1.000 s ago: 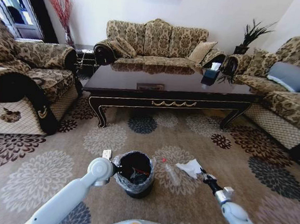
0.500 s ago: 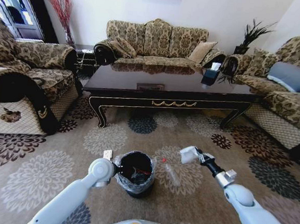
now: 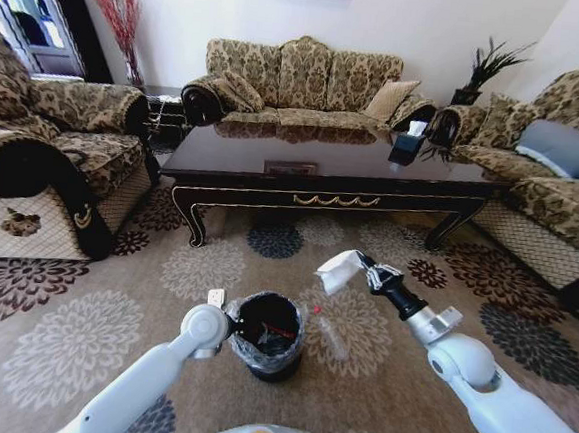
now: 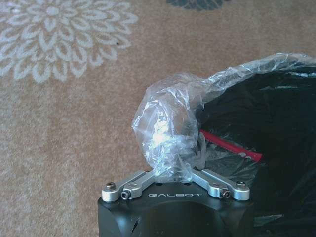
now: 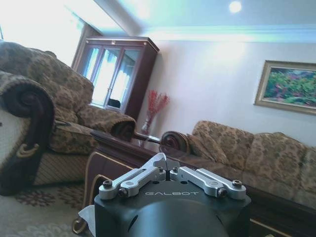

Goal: Move to the front of the table and pick up the trash from the floor, then place it into the trash bin.

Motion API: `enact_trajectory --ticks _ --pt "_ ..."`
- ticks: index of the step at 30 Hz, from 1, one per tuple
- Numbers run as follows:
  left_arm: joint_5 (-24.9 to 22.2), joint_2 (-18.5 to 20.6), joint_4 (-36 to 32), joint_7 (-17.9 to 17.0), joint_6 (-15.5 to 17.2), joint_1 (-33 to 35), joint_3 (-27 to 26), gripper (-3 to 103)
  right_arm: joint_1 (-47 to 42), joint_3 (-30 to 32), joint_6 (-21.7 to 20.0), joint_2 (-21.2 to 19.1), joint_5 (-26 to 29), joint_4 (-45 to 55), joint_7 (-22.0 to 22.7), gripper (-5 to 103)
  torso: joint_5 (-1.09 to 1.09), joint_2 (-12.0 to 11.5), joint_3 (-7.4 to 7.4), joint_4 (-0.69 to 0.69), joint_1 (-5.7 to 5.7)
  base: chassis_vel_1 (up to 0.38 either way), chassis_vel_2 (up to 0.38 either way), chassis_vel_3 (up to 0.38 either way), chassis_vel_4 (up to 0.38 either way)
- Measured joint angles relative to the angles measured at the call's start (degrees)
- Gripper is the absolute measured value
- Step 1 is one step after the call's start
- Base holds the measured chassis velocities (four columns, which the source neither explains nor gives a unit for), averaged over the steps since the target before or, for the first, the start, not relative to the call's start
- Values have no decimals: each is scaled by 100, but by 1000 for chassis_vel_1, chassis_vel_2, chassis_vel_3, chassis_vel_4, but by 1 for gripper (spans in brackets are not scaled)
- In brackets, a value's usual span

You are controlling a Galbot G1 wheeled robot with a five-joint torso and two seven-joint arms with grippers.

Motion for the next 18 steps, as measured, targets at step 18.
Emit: enact_trajectory --ticks 18 --pt "-246 -101 34 -158 0 -594 537 0 -519 -305 -77 68 -550 846 -80 0 0 0 0 -1 0 0 0 0 0"
